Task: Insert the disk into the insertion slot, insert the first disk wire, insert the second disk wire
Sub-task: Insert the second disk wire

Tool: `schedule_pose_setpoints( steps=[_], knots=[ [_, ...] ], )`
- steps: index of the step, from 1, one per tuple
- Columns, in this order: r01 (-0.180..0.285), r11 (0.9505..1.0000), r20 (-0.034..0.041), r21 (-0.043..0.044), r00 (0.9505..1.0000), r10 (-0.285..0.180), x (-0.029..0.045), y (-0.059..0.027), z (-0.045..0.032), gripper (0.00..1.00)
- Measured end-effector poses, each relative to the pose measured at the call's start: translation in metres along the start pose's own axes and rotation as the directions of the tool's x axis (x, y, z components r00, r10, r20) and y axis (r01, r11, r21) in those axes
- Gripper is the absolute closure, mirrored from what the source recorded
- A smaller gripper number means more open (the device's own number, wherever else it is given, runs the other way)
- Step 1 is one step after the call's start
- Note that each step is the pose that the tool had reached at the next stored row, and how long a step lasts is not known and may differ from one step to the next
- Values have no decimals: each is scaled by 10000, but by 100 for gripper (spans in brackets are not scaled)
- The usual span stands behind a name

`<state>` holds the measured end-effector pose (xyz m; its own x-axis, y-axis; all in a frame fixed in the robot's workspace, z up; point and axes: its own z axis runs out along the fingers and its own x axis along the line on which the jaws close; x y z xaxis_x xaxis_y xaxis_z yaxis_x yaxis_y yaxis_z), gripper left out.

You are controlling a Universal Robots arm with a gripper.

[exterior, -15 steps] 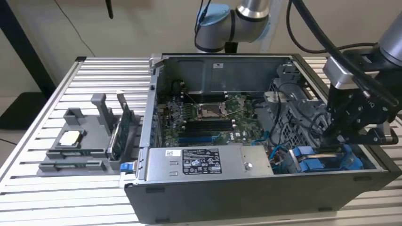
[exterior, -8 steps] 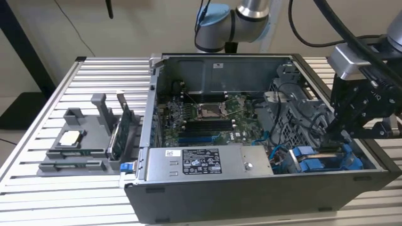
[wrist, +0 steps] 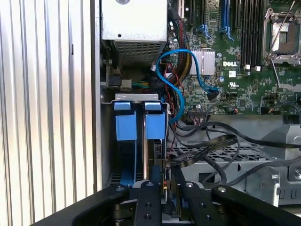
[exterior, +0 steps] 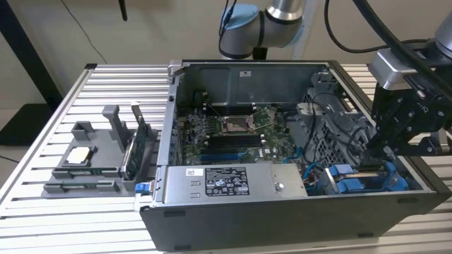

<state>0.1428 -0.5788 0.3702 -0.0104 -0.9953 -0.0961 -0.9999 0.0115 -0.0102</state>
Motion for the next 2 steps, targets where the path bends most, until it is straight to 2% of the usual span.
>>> schedule_pose_setpoints(
  steps=[2],
  knots=[
    [0, 10000, 0, 0, 10000, 0, 0, 0, 0, 76]
  ],
)
